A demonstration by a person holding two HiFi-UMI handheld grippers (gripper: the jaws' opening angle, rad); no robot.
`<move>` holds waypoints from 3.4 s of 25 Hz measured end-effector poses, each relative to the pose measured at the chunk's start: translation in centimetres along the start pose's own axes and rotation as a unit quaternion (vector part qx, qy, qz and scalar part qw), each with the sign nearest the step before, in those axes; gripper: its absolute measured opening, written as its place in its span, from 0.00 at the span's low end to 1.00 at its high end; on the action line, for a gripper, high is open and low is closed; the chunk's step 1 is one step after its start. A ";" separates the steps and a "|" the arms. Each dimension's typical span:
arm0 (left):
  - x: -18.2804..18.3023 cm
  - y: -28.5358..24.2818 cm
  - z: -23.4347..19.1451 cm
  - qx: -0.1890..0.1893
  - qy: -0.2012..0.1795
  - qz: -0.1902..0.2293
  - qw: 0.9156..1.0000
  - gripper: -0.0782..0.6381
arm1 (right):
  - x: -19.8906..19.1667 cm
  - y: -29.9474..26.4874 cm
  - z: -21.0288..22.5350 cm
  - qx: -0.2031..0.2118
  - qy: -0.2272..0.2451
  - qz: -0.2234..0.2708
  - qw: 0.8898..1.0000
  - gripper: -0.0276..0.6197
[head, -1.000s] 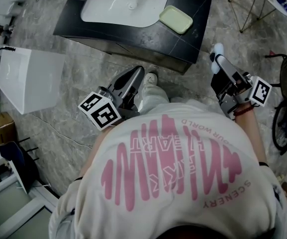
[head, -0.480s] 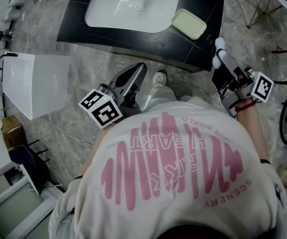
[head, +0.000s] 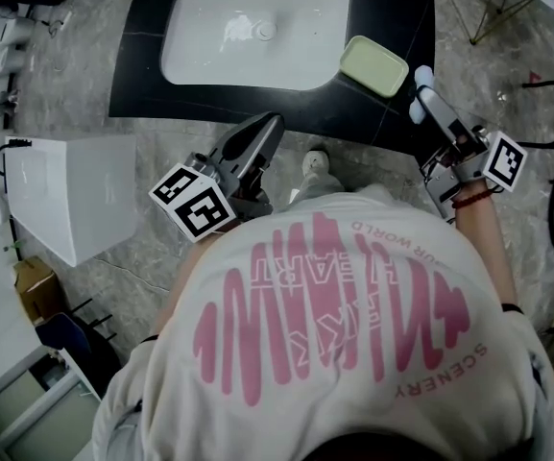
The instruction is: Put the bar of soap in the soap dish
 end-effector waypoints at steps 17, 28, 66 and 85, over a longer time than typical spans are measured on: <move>5.7 1.7 -7.0 -0.048 -0.004 -0.031 0.998 0.12 | 0.3 -4.6 4.1 -0.277 0.075 0.072 0.955 0.47; 7.3 3.5 -10.7 -0.057 0.008 -0.024 0.998 0.12 | -0.8 -8.3 5.3 -0.409 0.239 0.014 0.881 0.47; 6.1 1.8 -8.2 -0.021 0.031 0.040 0.998 0.12 | -1.8 -11.1 6.9 -0.413 0.478 -0.254 0.732 0.50; 5.8 -4.6 -6.0 -0.090 0.003 -0.034 0.995 0.12 | -0.1 -6.2 2.6 -0.305 0.355 -0.099 0.878 0.27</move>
Point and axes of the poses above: the fingertips, and each gripper's own axes: y backward along the fingers, z to its right, x out of its top, the point moved 5 cm from there along y, backward along the fingers, and after that the axes turned 11 degrees about -x, right-handed, at the moved point
